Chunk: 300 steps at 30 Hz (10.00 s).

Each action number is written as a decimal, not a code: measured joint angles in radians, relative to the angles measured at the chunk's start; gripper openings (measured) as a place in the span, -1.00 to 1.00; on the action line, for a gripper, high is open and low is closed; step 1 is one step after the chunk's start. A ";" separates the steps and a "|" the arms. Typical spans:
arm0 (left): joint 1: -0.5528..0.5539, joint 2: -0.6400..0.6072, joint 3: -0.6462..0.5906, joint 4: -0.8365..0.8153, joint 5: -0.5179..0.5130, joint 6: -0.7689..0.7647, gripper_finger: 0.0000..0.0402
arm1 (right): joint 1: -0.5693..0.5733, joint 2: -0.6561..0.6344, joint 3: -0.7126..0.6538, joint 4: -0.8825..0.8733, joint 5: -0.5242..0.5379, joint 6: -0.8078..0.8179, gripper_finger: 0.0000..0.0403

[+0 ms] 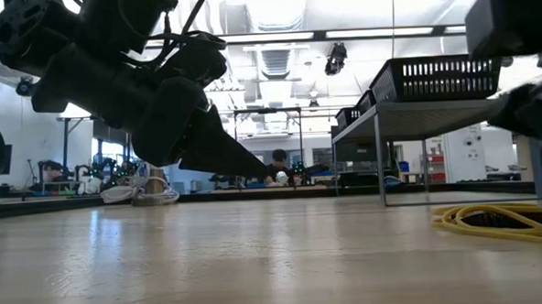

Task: Pick & Place Office Desk Supplies
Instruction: Put the yellow rubber band into the bottom black bin on the shelf, then put the black spring keychain into the middle black bin on the shelf, then put the yellow rubber band into the bottom black bin on the shelf

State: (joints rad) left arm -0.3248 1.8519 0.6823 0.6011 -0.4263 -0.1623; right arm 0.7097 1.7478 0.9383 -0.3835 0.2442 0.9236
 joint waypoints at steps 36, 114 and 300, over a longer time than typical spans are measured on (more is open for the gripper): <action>0.000 0.000 0.000 0.000 0.000 0.000 -0.16 | 0.060 -0.170 0.558 -0.709 0.932 -0.359 -0.96; 0.001 0.000 0.000 -0.003 0.000 0.000 -0.16 | -0.205 -0.674 0.005 -0.055 0.387 -0.550 -0.19; 0.001 0.000 0.000 -0.017 0.000 0.000 -0.16 | -1.027 -0.551 0.329 -0.651 0.176 -0.661 -0.24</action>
State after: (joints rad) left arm -0.3237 1.8519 0.6823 0.5839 -0.4259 -0.1623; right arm -0.3171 1.1965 1.2672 -1.0346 0.4198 0.2627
